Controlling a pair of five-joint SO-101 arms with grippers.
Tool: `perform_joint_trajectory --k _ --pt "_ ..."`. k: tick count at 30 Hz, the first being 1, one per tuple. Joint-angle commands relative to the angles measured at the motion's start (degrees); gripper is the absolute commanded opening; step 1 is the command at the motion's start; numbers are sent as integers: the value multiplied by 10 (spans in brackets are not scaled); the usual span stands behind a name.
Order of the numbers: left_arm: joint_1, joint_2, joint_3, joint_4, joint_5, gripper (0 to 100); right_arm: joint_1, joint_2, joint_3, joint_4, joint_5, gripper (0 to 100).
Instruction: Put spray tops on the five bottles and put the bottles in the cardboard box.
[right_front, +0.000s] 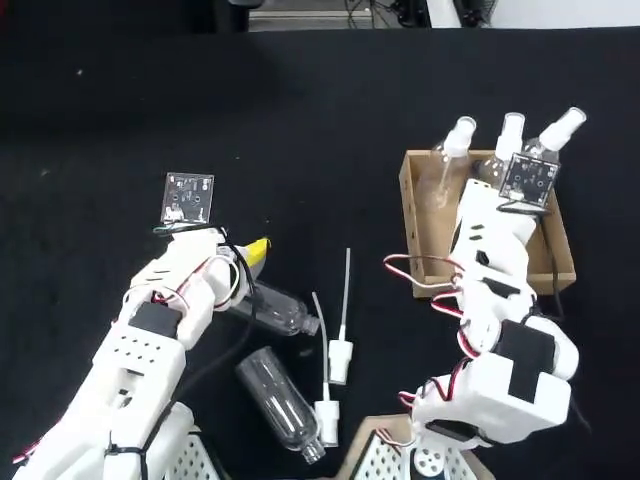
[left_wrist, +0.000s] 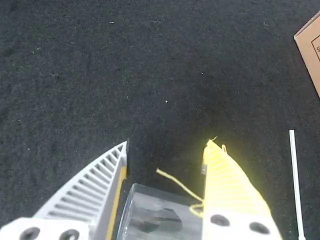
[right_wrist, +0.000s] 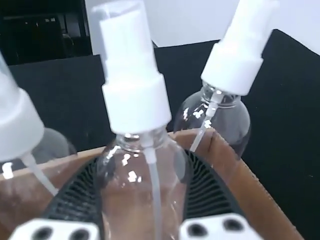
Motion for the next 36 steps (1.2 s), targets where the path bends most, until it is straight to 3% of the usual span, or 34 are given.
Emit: perform_joint_trajectory --k 1,11,16,36 --pt "3 -4 -6 -11 0 227 -17 0 -26 6 3 13" --pt "3 -4 -6 -11 0 227 -16 0 -26 6 3 15" --pt "3 -4 -6 -11 0 227 -17 0 -22 6 -1 88" --pt "3 -4 -6 -11 0 227 -17 0 -22 7 -2 159"
